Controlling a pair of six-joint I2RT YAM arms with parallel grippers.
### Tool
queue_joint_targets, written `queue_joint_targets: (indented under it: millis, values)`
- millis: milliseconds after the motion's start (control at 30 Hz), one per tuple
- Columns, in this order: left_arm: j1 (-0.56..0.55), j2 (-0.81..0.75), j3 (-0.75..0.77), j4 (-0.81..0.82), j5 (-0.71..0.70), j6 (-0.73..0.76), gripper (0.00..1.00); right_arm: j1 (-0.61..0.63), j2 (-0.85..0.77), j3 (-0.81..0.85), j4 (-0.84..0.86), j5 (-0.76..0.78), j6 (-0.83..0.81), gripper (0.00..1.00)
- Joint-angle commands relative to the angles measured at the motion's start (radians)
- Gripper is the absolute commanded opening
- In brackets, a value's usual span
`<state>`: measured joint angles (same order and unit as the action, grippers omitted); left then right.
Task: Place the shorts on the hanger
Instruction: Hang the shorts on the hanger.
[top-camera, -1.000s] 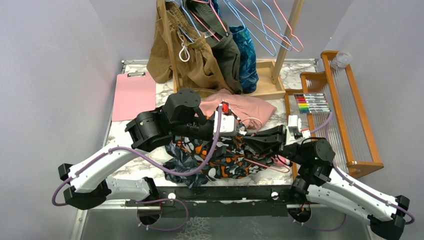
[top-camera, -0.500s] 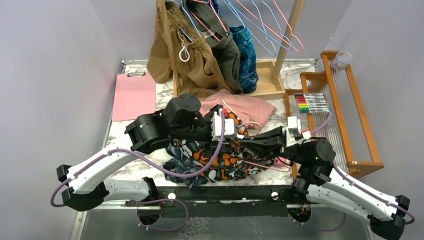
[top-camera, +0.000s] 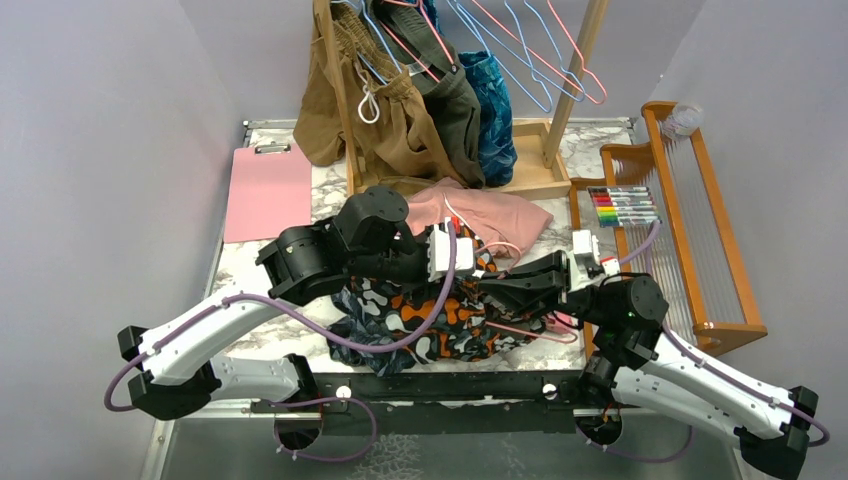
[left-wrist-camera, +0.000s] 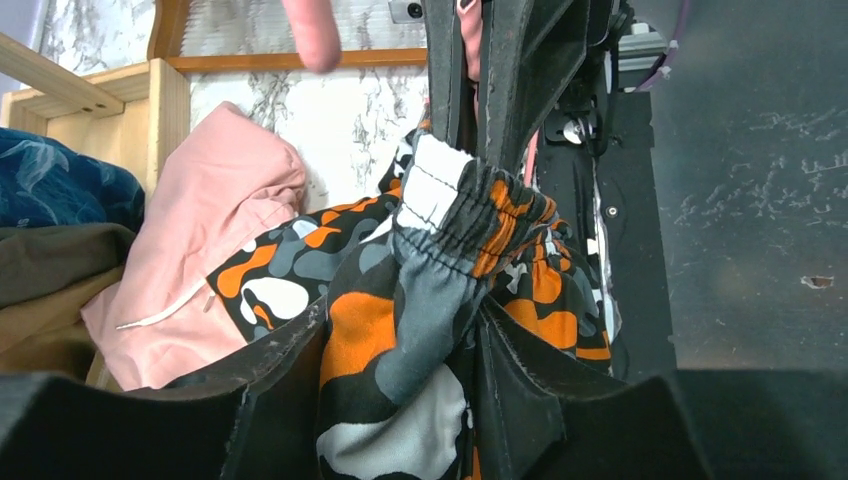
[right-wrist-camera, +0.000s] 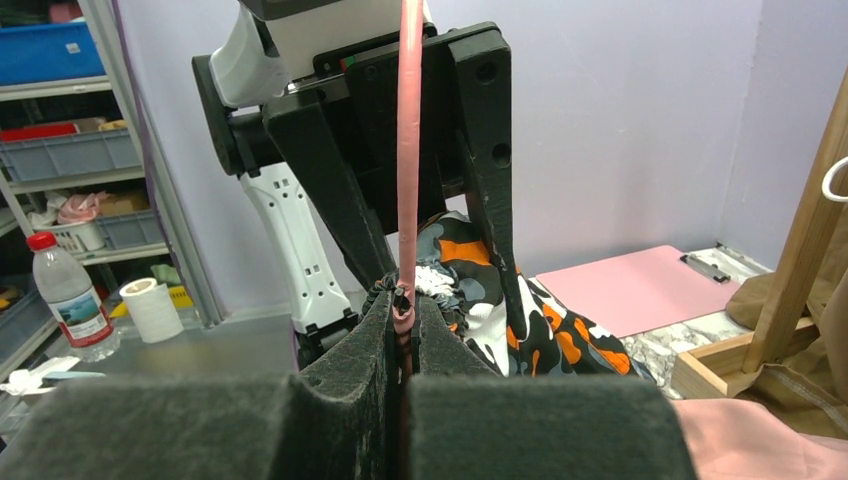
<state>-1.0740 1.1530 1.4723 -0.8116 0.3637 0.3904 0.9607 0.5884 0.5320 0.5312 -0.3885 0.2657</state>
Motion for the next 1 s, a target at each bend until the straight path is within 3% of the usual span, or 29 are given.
queue_joint_targets:
  millis: [0, 133, 400, 633, 967]
  values:
    - [-0.003, 0.016, 0.044, -0.001, 0.062, -0.007, 0.52, 0.001, -0.002, 0.029, 0.063, -0.029, 0.015, 0.01]
    - [-0.003, 0.02, 0.059, 0.0, 0.1, -0.017, 0.62, 0.001, -0.007, 0.027, 0.056, -0.024, 0.007, 0.01]
    - [-0.003, 0.015, 0.058, -0.004, 0.154, -0.039, 0.62, 0.0, -0.003, 0.032, 0.04, -0.027, -0.024, 0.01]
    - [-0.003, 0.027, 0.066, -0.014, 0.155, -0.064, 0.7, 0.001, 0.011, 0.043, 0.035, -0.035, -0.036, 0.01]
    - [-0.003, 0.042, 0.058, -0.017, 0.172, -0.063, 0.42, 0.0, 0.021, 0.041, 0.04, -0.048, -0.033, 0.01]
